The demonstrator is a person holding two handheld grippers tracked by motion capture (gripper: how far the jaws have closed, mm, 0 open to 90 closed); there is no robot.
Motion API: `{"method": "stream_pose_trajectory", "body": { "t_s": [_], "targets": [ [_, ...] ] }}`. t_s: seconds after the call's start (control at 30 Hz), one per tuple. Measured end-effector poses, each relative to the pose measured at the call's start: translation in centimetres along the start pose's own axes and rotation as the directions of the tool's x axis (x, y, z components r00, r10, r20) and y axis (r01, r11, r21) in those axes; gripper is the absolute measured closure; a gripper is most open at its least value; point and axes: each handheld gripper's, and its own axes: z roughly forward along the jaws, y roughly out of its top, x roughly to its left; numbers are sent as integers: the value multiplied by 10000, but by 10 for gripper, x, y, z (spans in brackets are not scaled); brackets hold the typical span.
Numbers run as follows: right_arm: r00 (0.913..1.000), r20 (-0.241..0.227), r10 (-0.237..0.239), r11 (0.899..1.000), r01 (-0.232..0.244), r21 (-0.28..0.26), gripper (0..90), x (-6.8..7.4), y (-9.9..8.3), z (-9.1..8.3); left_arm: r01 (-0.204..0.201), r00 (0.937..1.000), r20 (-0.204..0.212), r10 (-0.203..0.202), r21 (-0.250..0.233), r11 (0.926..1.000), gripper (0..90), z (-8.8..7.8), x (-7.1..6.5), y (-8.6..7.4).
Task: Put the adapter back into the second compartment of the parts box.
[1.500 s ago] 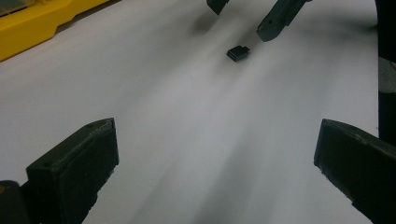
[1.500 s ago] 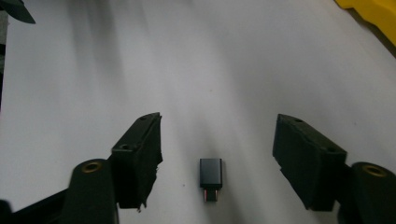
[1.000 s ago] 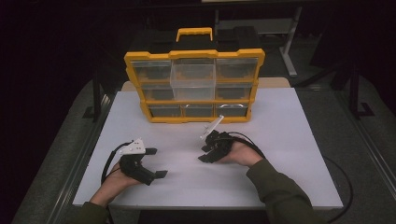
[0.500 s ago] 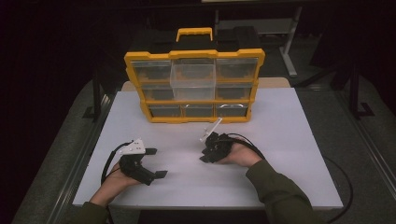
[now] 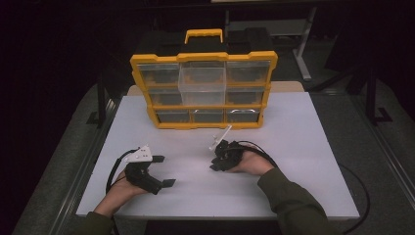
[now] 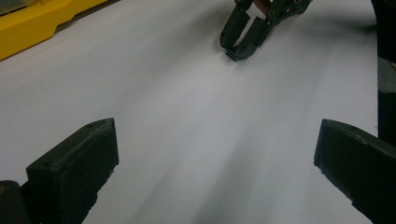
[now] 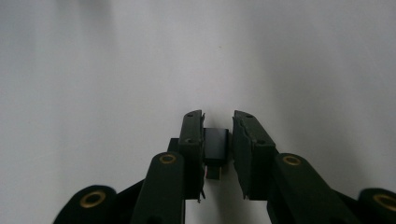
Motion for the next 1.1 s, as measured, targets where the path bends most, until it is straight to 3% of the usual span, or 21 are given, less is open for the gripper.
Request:
{"method": "stream_pose_trajectory", "body": {
  "t_s": [0.67, 1.1],
  "targets": [
    [9987, 300, -422, 9988, 428, -222, 754, 4, -3, 2, 16, 10000, -22, -16, -6, 10000, 0, 0, 0, 0],
    [9998, 127, -156, 9996, 159, -221, 754, -1, -5, -4, 1, 10000, 7, -1, -1, 10000, 0, 0, 0, -1]
  ]
}}
